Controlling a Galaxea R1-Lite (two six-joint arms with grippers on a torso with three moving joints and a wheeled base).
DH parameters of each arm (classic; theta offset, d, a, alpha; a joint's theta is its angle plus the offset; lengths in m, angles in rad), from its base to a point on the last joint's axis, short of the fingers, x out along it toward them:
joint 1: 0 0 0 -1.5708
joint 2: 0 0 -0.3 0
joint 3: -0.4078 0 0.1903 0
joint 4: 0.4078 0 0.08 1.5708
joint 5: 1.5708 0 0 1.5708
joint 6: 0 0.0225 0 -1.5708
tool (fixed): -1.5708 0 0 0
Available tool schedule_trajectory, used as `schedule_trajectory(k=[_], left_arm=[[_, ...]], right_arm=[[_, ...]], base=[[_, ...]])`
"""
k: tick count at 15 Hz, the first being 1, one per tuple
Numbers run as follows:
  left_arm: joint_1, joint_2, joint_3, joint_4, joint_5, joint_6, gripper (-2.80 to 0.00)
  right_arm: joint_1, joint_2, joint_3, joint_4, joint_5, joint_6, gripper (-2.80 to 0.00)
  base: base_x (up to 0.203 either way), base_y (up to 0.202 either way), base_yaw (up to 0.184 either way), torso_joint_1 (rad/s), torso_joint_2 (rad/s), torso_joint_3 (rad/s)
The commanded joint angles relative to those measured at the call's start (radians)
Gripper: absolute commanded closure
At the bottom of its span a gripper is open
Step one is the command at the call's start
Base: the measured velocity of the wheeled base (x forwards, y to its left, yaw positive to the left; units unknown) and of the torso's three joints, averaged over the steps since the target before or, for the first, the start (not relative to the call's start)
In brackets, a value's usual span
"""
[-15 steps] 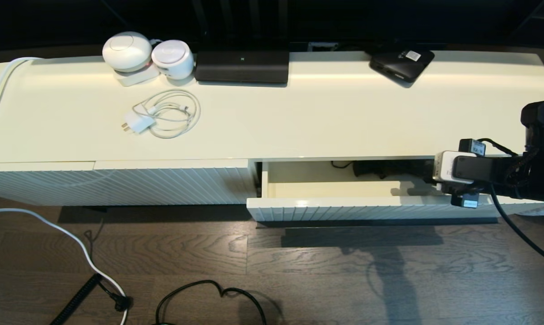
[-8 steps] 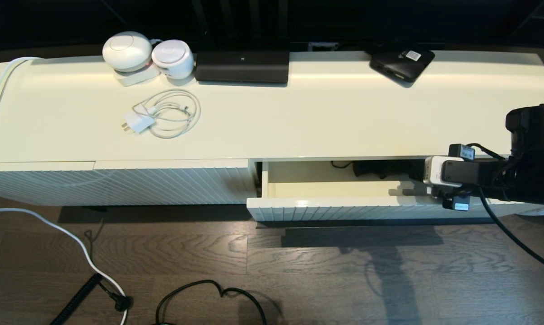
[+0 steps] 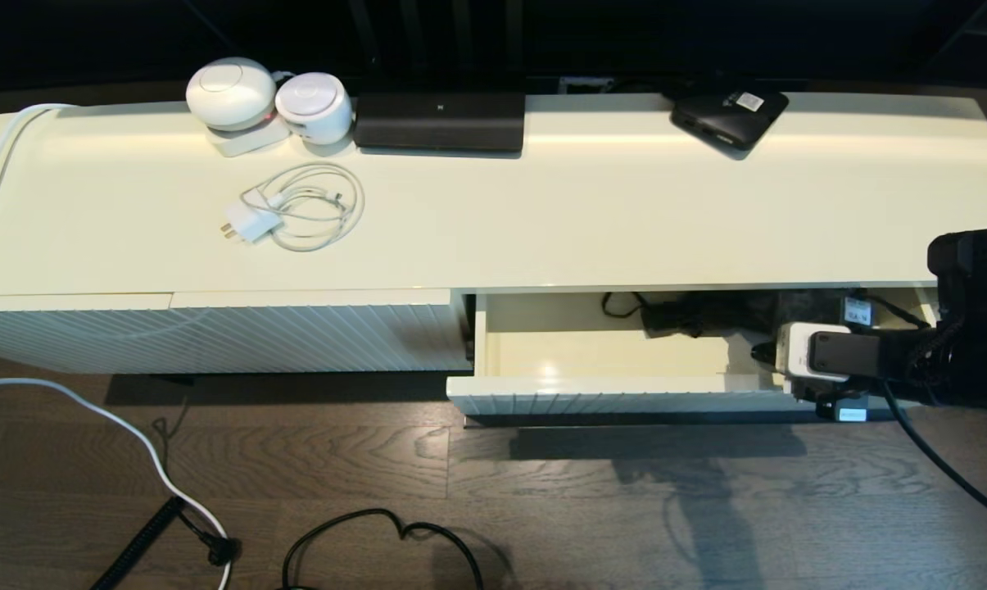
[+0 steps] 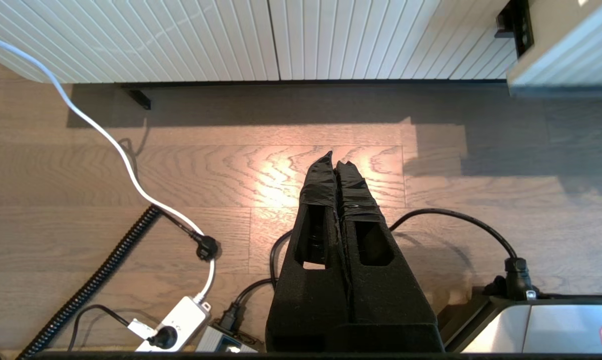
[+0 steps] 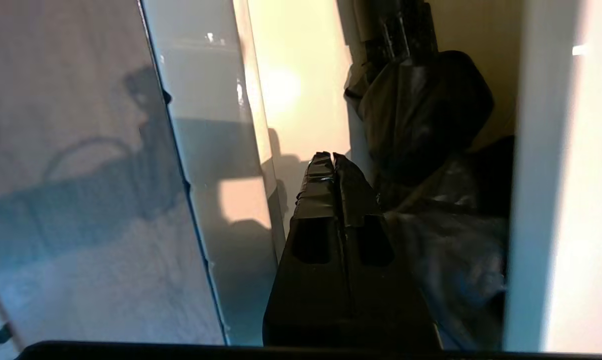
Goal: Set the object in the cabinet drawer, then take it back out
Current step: Open the drawer
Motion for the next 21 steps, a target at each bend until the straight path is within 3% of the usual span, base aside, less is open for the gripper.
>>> schedule_trajectory(k=[1, 21], left_arm=[[0.001, 0.0, 0.001, 0.0, 0.0, 0.0, 0.0], [0.0, 0.0, 0.0, 0.0, 0.0, 0.0, 0.0]], right_arm=[[0.007, -0.024, 0.025, 0.003, 0.002, -0.008, 0.0], [0.038, -0.187, 0.456, 0.001, 0.003, -0.011, 0.0]], base=[[0.0, 0.0, 0.0, 0.0, 0.0, 0.0], [0.0, 0.0, 0.0, 0.0, 0.0, 0.0]])
